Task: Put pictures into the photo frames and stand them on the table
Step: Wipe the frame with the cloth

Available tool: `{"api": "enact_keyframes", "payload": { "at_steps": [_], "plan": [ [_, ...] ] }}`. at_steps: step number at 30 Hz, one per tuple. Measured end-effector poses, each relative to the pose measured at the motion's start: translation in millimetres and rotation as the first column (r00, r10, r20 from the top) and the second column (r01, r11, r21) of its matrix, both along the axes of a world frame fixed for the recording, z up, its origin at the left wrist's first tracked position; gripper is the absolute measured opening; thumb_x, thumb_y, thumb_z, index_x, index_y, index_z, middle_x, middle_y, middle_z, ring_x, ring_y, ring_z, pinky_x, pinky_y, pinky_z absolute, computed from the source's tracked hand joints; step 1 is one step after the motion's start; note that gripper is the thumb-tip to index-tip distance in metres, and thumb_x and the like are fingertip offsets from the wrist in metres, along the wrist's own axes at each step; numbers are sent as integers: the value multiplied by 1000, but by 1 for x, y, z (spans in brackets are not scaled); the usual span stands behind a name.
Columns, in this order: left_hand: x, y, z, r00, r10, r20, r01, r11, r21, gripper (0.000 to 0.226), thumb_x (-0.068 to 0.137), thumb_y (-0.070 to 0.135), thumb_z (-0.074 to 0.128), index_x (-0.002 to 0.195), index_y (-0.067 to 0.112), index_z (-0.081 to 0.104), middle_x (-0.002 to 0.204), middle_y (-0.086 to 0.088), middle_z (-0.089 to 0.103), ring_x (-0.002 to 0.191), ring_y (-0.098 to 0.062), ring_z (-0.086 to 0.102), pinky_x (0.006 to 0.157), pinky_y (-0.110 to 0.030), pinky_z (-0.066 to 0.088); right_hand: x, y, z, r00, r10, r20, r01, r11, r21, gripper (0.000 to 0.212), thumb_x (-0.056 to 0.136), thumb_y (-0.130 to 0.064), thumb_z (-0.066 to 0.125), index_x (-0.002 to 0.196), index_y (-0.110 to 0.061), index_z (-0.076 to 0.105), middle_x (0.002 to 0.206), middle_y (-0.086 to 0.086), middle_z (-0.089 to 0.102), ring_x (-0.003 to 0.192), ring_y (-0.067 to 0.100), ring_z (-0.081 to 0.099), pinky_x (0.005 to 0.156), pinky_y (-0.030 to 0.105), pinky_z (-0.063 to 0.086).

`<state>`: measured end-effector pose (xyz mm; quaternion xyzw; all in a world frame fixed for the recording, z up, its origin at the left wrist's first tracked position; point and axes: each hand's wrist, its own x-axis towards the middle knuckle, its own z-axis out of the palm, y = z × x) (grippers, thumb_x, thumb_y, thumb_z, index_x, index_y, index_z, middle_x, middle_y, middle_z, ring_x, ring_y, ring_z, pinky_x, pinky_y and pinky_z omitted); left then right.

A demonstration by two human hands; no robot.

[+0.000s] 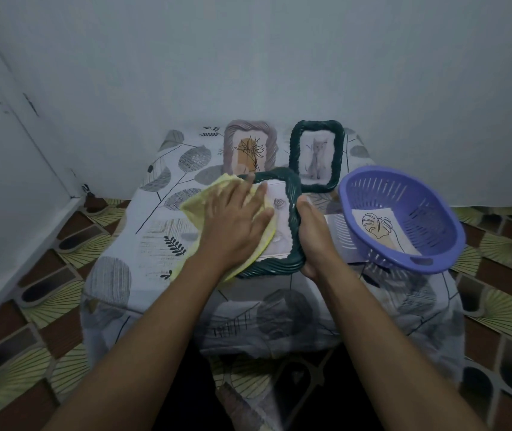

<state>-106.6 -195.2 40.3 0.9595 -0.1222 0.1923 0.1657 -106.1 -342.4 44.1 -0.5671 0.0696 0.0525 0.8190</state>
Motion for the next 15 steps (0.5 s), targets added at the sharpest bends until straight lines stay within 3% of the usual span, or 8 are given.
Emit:
{"api": "enact_keyframes", "payload": {
  "at_steps": [2,3,5,7,10,13,15],
  "plan": [
    [4,-1,-3,988,103,-114,-105,994,-9,69,99,61,6,156,27,-14,163,6,-18,151,-27,-17,120,-51,-12,-3,5,-4,1000,9,9,-9,1000,-13,42,109,-30,33,125,-6,63,116,15,72,112,30,67,103,50,50],
    [5,-3,-3,973,157,-166,-164,986,-29,71,100,61,6,152,24,-24,159,7,-29,148,-28,-24,119,-50,-17,-5,8,-6,1000,9,14,-8,1000,-22,42,109,-30,33,125,-6,63,117,14,72,112,29,67,104,49,49],
    [2,-11,-3,939,259,-226,-283,956,-81,78,99,62,9,151,15,-28,157,-3,-34,146,-32,-27,119,-49,-16,-8,11,-9,1000,-2,26,3,999,-49,41,109,-30,34,123,-5,64,114,13,73,109,27,68,100,44,52],
    [-4,-23,-4,922,293,-252,-330,937,-118,82,100,59,12,152,3,-22,160,-15,-27,147,-34,-25,121,-47,-12,-8,14,-9,999,-23,43,26,997,-78,39,109,-28,36,114,-6,68,102,9,76,97,23,72,89,37,56],
    [-17,-35,-12,960,99,-263,-130,986,-104,79,101,54,10,152,1,-17,161,-19,-23,148,-28,-26,121,-39,-16,-6,10,-8,996,-72,46,77,991,-108,38,108,-28,37,98,-12,70,86,1,76,82,14,71,78,31,56],
    [-26,-20,-23,963,-172,-210,179,984,15,74,94,58,0,151,17,-21,162,-4,-25,147,-18,-29,122,-41,-11,-7,3,-11,995,-94,33,98,985,-141,40,108,-32,36,105,-12,71,101,8,76,98,24,71,92,43,56],
    [-21,-5,-27,968,-172,-182,194,975,112,67,92,66,-7,148,35,-27,159,9,-32,146,-16,-32,121,-50,-10,-12,0,-13,998,-60,36,65,986,-153,42,108,-32,34,111,-12,70,106,10,75,102,26,71,92,43,56]
  ]
}}
